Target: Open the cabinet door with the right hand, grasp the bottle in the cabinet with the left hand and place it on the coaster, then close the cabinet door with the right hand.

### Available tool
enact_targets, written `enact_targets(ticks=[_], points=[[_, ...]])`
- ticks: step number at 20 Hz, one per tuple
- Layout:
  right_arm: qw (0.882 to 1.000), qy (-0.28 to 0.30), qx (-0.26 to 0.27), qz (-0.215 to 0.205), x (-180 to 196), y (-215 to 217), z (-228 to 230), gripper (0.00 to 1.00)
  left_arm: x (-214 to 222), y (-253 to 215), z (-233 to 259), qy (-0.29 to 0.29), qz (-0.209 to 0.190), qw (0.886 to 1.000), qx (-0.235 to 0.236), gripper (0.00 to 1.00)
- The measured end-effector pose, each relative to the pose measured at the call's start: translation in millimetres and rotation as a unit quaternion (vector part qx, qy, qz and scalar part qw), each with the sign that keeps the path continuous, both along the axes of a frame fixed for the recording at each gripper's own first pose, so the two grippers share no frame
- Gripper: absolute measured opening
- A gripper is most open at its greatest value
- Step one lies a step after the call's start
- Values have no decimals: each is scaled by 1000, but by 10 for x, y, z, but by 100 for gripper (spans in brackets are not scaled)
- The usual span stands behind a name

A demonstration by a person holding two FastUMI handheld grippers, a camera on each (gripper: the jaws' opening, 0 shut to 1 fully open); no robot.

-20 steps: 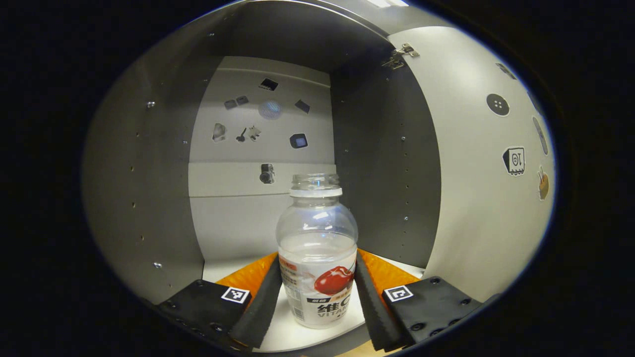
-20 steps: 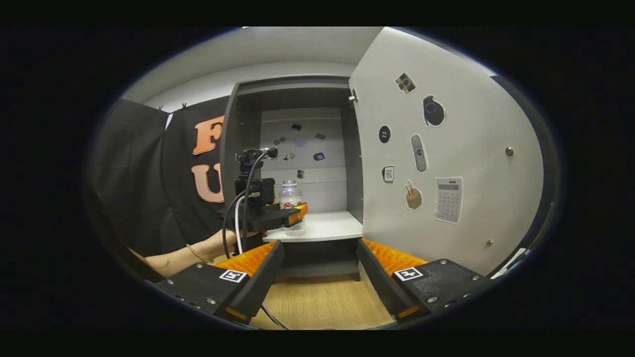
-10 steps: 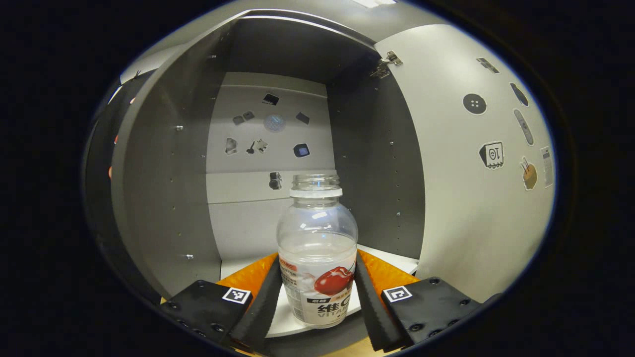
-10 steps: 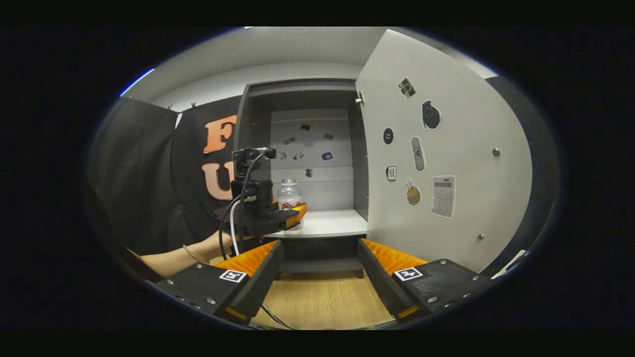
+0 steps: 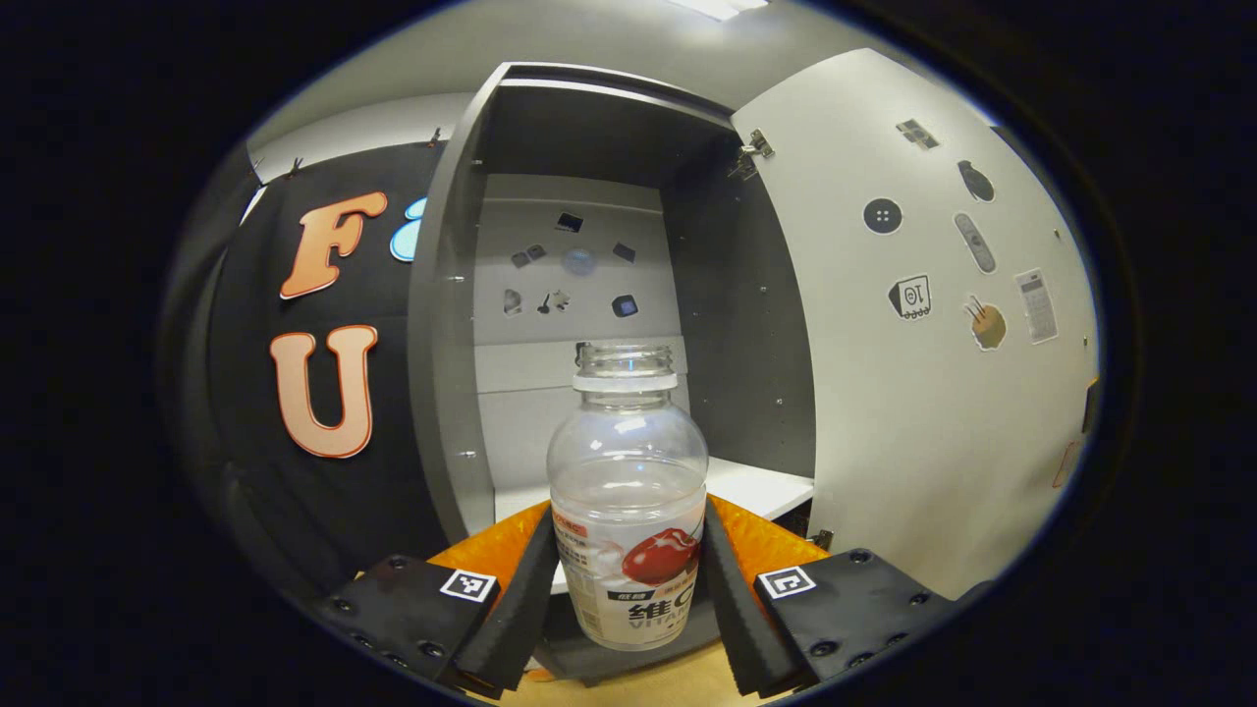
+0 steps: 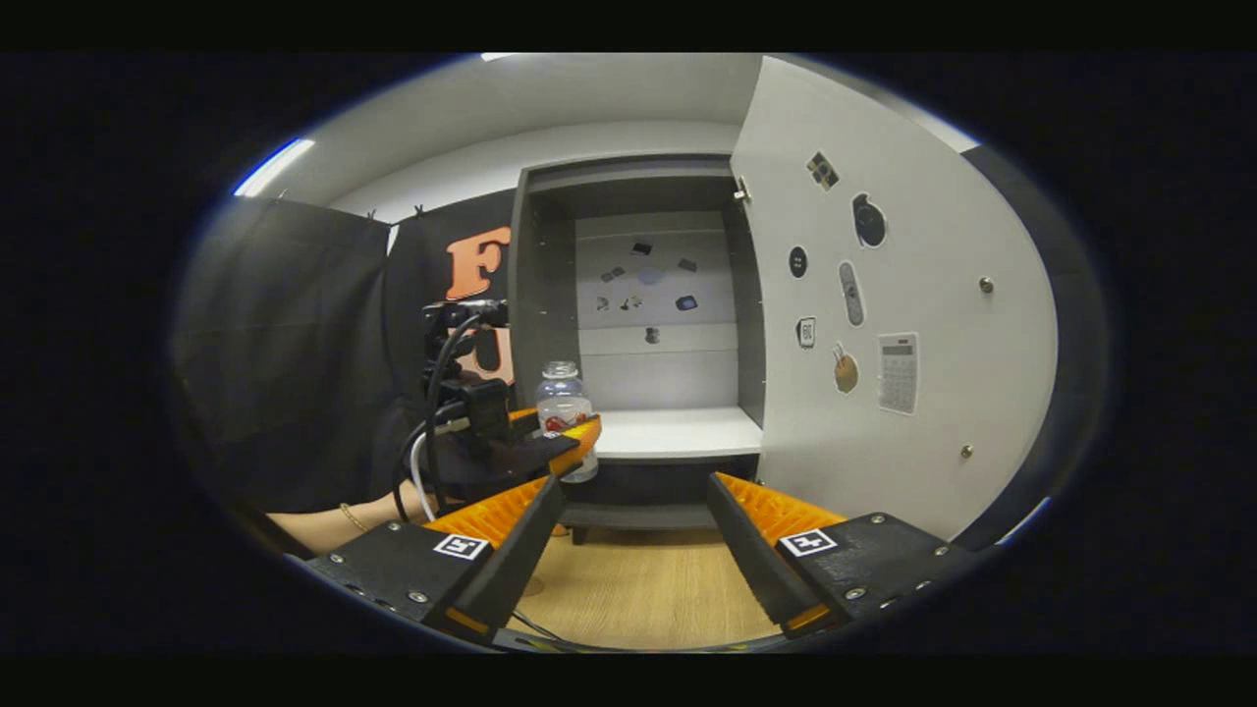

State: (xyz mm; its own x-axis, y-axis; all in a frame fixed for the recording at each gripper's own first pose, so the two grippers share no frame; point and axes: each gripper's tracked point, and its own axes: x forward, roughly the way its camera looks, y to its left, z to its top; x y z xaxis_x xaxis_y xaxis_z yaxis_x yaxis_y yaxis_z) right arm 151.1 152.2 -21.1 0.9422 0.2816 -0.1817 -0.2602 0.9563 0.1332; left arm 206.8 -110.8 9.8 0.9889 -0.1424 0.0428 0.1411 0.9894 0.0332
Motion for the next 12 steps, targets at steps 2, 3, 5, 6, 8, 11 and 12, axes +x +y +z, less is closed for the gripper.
enact_targets(ticks=[2,3,5,6,8,11,12], points=[[1000,-2,-4,2,-25,80,-17,92,-175,80,-124,7,2,1000,-5,82],[1000,-2,-8,3,-32,135,-38,92,-264,126,-173,9,0,1000,-12,82],[1000,-2,-23,-3,-27,220,-94,92,-422,242,-326,17,3,1000,-18,82],[999,-2,-31,-12,-20,246,-129,92,-495,309,-413,22,4,1000,-18,82],[999,-10,-41,-23,-26,345,-150,93,-639,427,-578,25,6,1000,-15,82],[999,-7,-27,-41,-75,499,-212,92,-870,572,-832,23,4,1000,-16,82],[999,-1,-18,-44,-104,542,-222,92,-951,607,-927,24,2,1000,-16,82]])
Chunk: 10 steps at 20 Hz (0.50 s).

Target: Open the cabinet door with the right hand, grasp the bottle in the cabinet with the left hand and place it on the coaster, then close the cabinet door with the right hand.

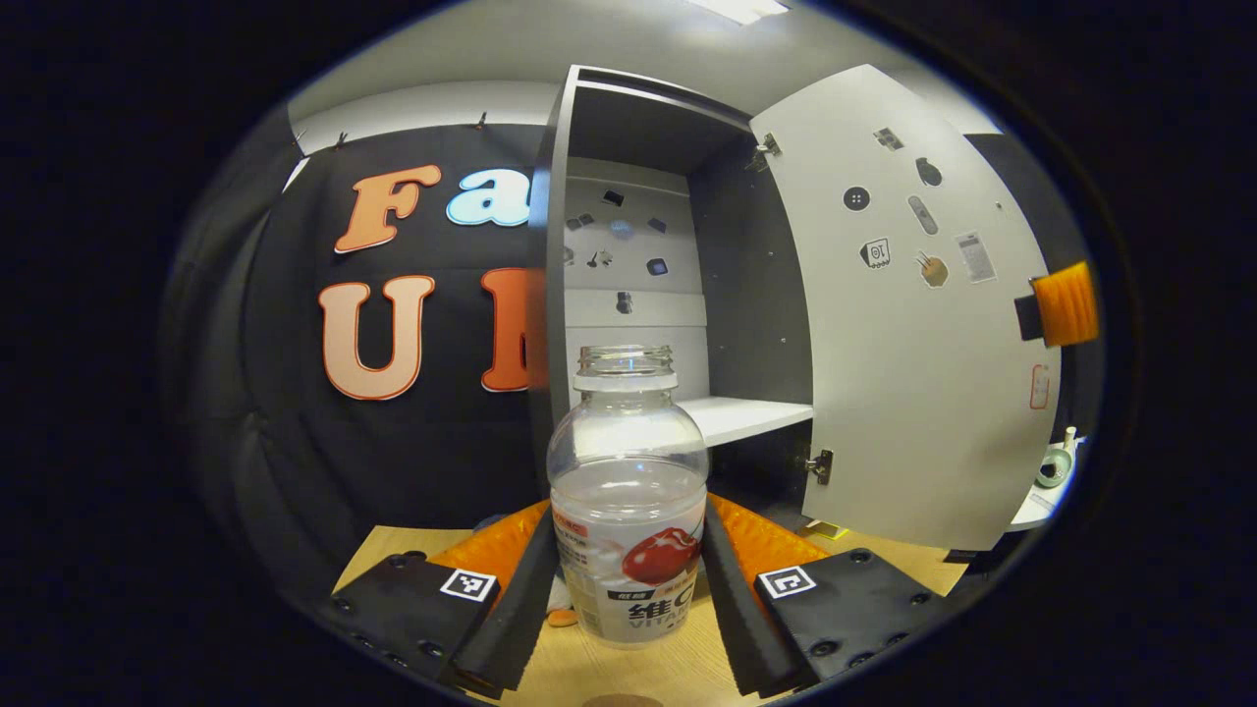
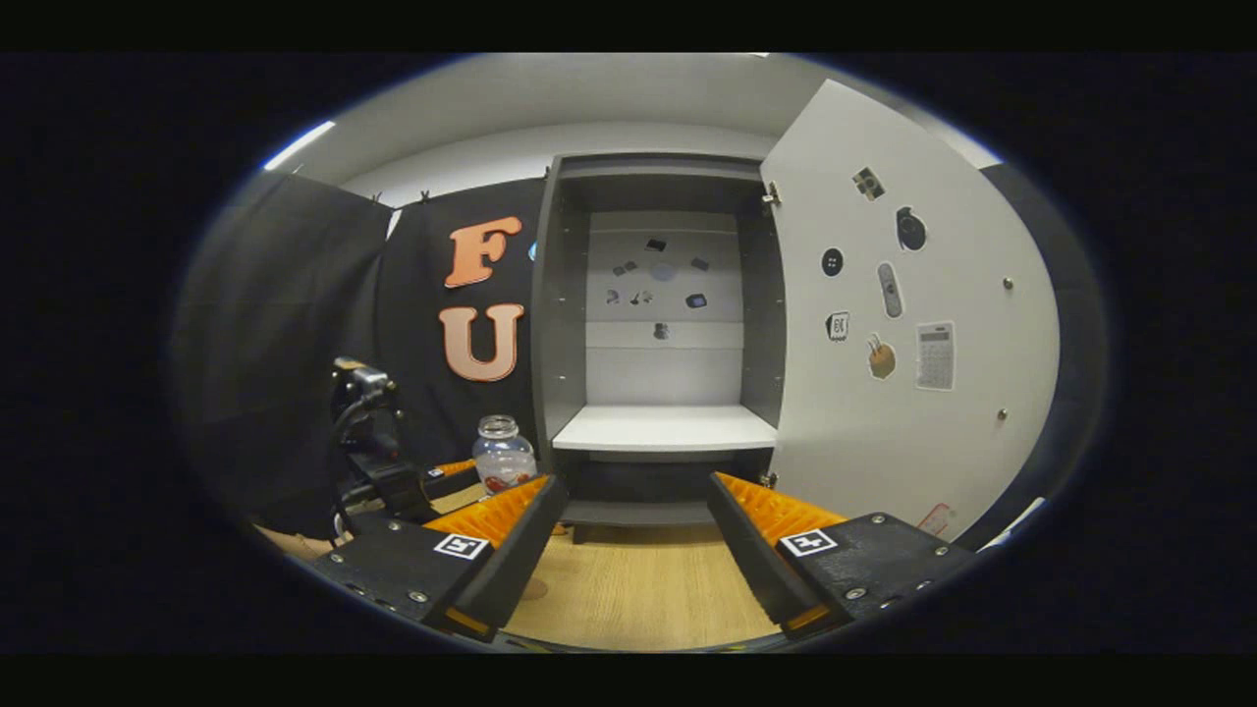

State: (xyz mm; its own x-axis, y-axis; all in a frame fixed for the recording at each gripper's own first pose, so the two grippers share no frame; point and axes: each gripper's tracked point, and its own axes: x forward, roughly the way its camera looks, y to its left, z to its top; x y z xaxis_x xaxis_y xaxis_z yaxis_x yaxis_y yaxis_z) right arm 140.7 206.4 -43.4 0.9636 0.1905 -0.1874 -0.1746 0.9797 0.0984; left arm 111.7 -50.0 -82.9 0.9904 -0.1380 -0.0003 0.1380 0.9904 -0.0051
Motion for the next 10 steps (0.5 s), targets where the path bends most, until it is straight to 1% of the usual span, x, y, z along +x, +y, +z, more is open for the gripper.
enact_targets(ticks=[3,8,9,10], points=[[999,12,25,-22,-37,23,-46,92,-180,68,-319,7,-4,1000,2,82],[997,24,37,-67,-139,-22,-114,93,-357,177,-801,16,-2,1000,0,82],[996,26,31,-77,-168,-64,-125,97,-392,185,-926,21,-5,1000,3,82],[996,30,22,-86,-202,-89,-140,92,-424,193,-1078,29,-7,1000,7,82]])
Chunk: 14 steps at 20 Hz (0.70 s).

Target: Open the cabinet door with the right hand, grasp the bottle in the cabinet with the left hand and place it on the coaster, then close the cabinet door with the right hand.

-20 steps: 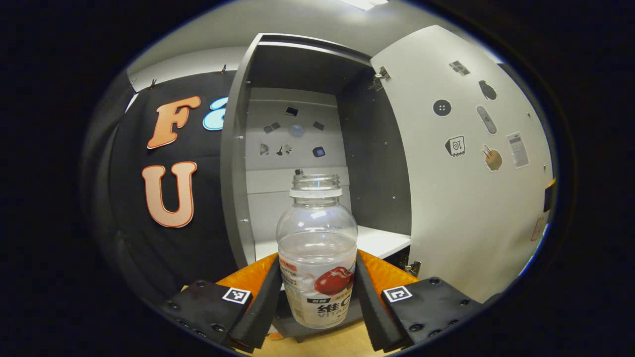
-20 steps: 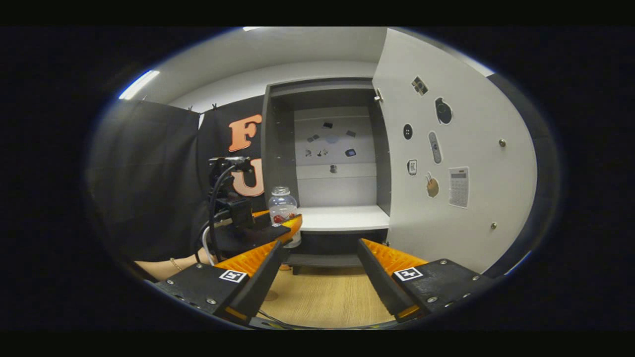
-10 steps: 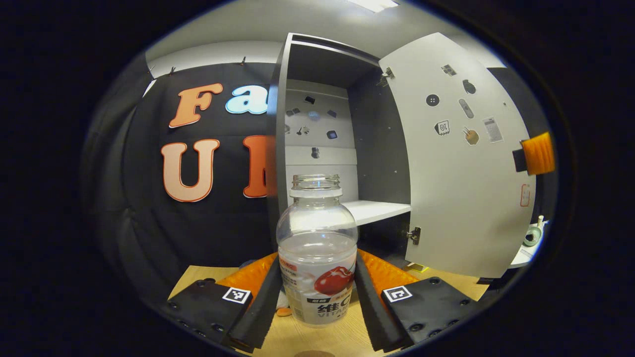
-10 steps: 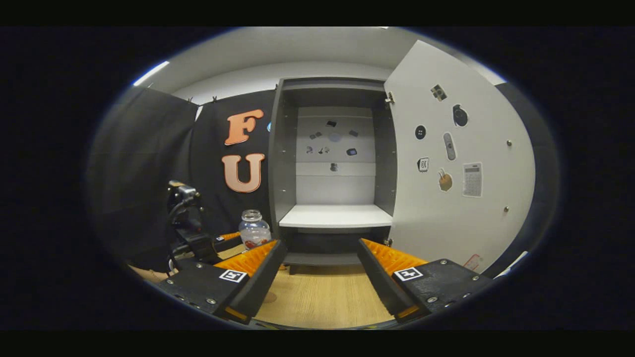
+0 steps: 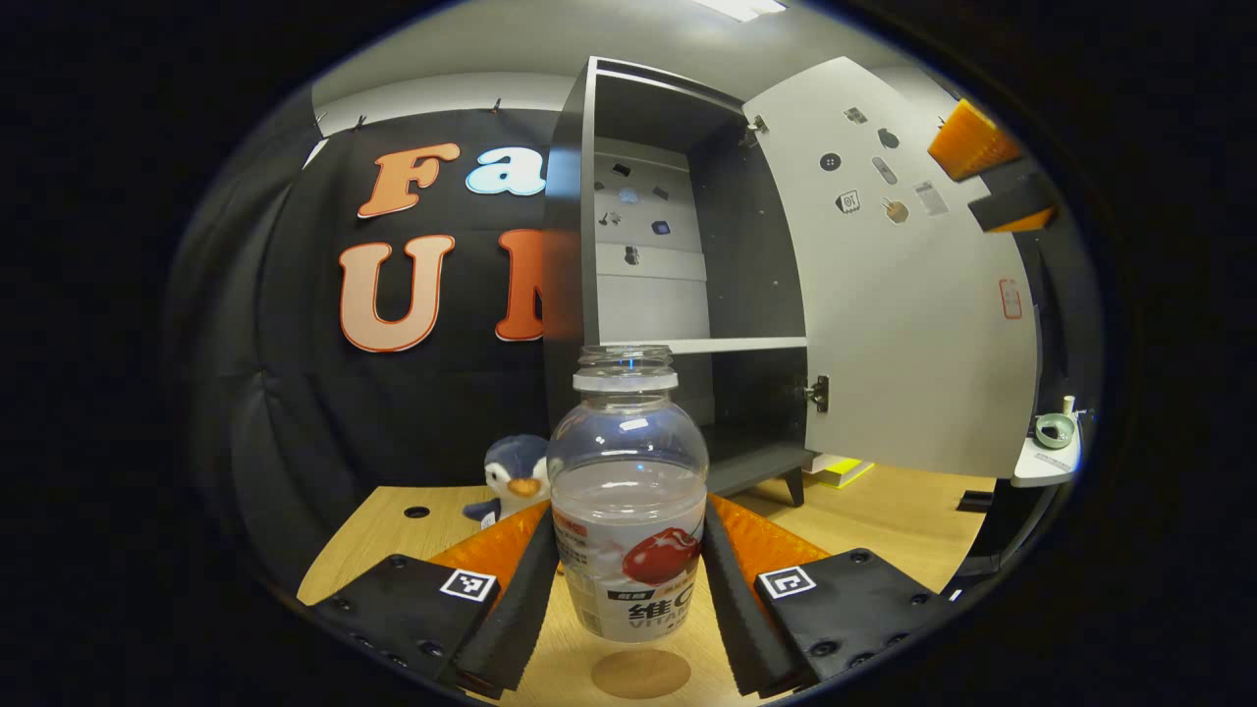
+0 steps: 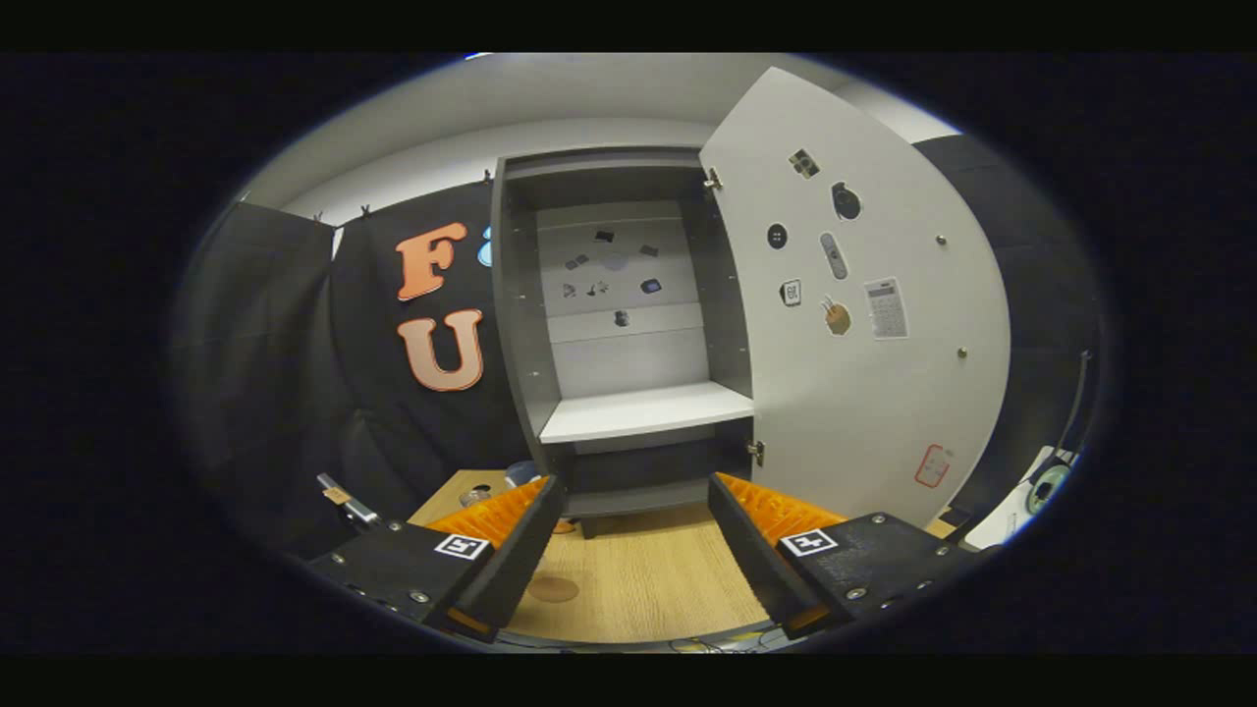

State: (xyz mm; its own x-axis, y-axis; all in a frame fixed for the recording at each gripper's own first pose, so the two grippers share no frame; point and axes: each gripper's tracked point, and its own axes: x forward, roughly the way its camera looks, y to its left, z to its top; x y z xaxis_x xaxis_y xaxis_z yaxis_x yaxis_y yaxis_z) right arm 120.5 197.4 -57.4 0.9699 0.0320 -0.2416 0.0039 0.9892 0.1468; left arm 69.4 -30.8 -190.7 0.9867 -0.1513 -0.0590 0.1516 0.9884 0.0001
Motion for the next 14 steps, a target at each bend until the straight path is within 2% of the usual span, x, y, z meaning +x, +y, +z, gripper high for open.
enact_targets(ticks=[4,14], points=[[1000,8,-20,-17,-86,32,-44,93,-110,12,-409,21,-6,1000,-5,82],[998,24,-50,27,-62,349,-206,92,-90,33,-856,40,19,998,-43,82]])
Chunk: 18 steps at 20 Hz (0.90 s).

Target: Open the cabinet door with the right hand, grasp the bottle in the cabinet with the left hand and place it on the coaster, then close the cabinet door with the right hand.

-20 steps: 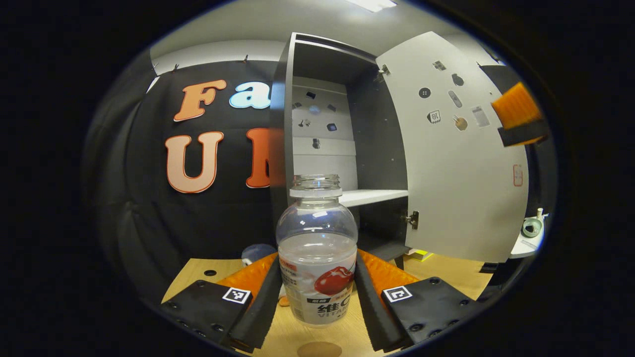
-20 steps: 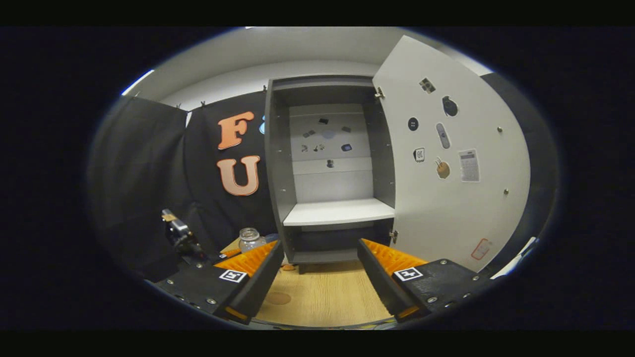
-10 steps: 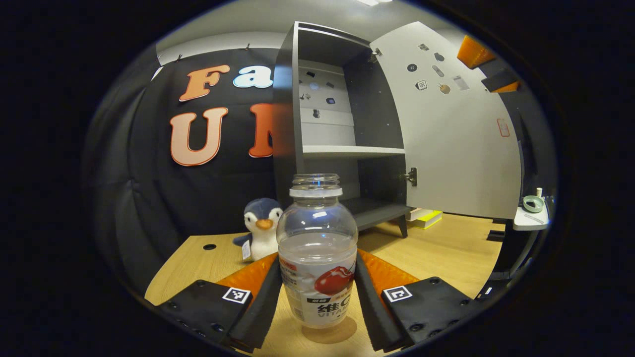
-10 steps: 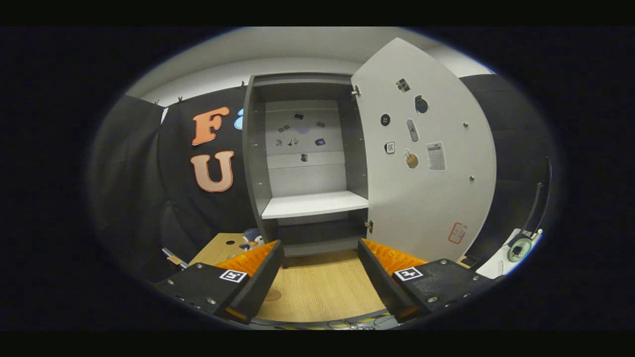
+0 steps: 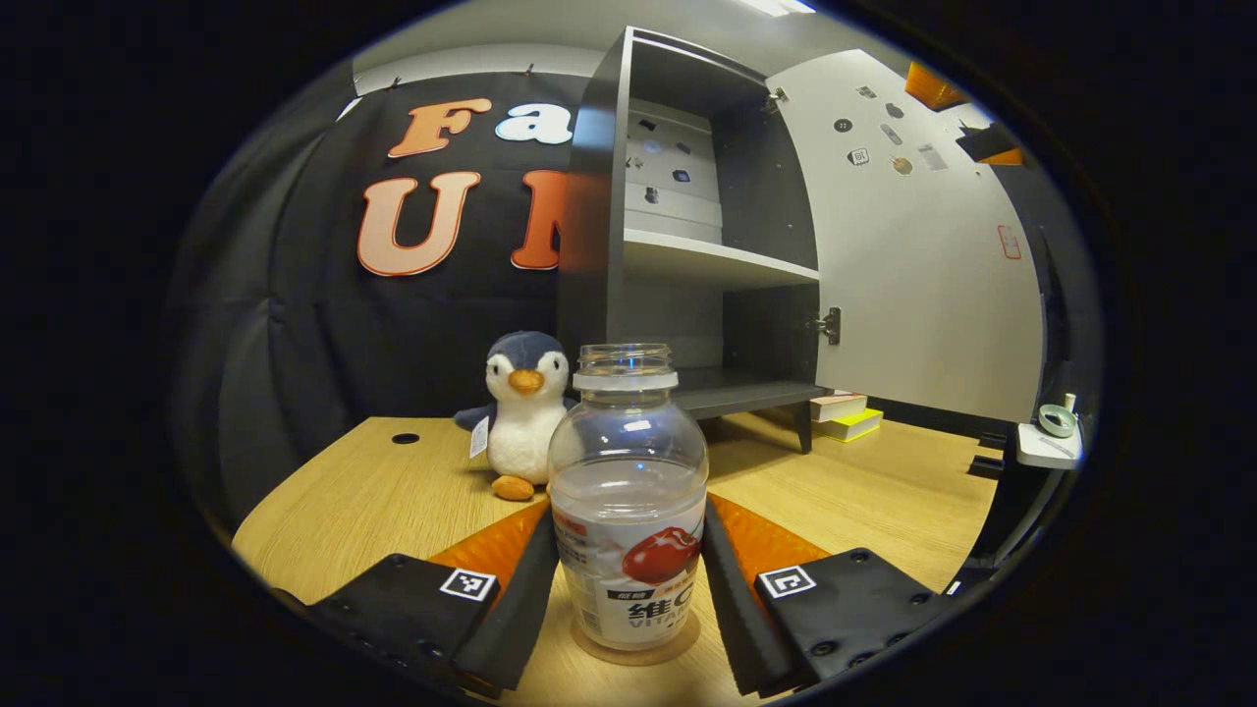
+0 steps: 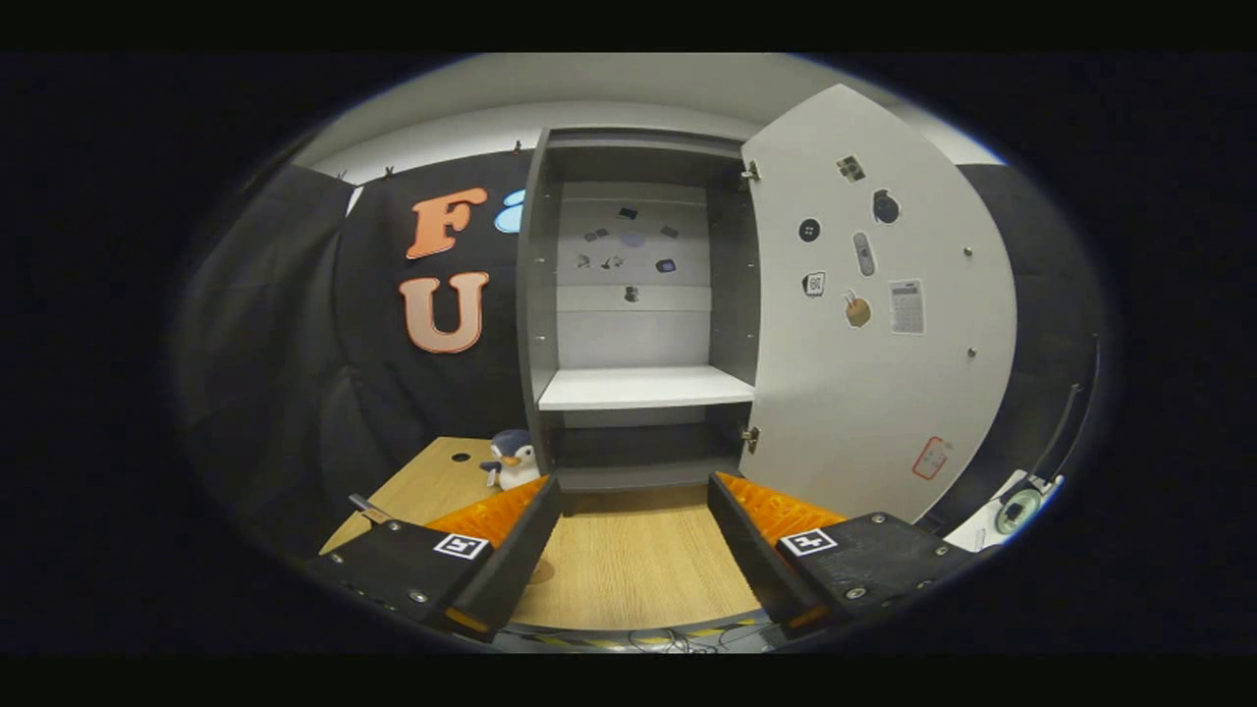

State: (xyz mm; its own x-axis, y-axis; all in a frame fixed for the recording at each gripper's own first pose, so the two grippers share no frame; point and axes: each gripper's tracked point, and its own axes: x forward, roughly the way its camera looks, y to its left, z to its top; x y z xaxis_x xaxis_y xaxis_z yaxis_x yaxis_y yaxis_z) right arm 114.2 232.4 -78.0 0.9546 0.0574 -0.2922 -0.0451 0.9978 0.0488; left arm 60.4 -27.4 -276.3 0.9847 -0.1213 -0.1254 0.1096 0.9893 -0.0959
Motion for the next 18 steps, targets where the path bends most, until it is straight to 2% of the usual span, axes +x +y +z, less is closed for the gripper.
enact_targets(ticks=[10,18], points=[[999,33,0,12,-6,-35,-169,93,145,-108,-143,-2,4,1000,5,82],[999,37,7,23,54,1,-205,92,59,-163,-163,-1,-7,1000,30,86]])
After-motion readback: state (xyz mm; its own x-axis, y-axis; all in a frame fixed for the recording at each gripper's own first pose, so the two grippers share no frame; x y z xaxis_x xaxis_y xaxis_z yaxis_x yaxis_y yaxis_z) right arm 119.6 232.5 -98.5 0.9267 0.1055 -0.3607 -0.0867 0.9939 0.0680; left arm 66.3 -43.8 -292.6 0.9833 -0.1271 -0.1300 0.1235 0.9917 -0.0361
